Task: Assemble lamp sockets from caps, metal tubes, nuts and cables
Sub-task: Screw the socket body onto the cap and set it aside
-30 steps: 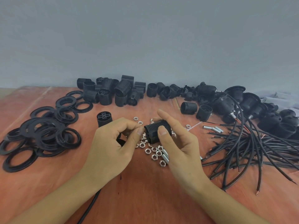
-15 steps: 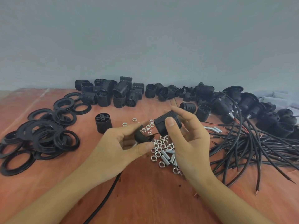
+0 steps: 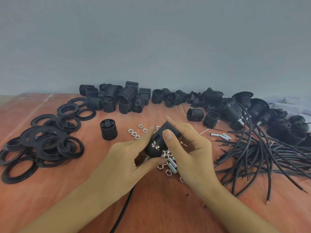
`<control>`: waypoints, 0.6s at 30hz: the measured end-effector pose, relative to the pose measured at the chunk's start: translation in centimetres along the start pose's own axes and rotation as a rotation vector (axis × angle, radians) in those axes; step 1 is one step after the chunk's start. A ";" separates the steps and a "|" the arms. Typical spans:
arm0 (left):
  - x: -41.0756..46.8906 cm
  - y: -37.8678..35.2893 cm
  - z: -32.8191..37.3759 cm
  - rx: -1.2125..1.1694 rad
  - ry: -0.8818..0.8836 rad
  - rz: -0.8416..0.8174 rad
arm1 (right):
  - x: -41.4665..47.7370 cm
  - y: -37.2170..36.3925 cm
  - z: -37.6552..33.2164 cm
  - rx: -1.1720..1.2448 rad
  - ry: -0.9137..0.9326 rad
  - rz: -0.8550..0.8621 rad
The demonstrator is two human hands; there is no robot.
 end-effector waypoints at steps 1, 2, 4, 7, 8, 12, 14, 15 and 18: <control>0.0 0.1 0.1 0.011 -0.006 0.016 | 0.0 0.0 0.0 -0.009 -0.002 0.000; 0.1 0.2 0.1 0.014 -0.005 0.028 | 0.0 0.0 0.0 -0.021 -0.002 -0.001; 0.1 0.2 0.1 0.012 -0.004 0.040 | -0.1 0.0 0.1 -0.038 -0.014 0.001; 0.1 0.0 0.1 0.006 -0.012 0.034 | -0.3 0.2 0.9 -0.027 -0.090 0.027; 0.1 -0.1 0.1 0.005 -0.022 0.028 | -0.4 0.2 1.1 -0.023 -0.111 0.034; 0.0 -0.1 0.1 0.032 -0.028 0.031 | -0.1 0.2 0.6 -0.030 -0.096 0.010; 0.0 0.0 0.2 0.042 -0.027 0.049 | 0.0 0.2 0.3 -0.035 -0.072 0.007; 0.0 0.0 0.2 0.052 -0.030 0.056 | 0.1 0.2 0.3 -0.033 -0.068 0.009; -0.1 0.0 0.4 0.074 -0.047 0.057 | 0.1 0.2 0.6 -0.006 -0.085 0.000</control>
Point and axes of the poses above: each hand's wrist, its own x-axis towards the middle knuckle, its own y-axis out of the back of the hand, z = x × y, the point moved 9 cm from there along x, towards the middle knuckle, and after that the axes turned 10 degrees about y, right-handed, at the moved point
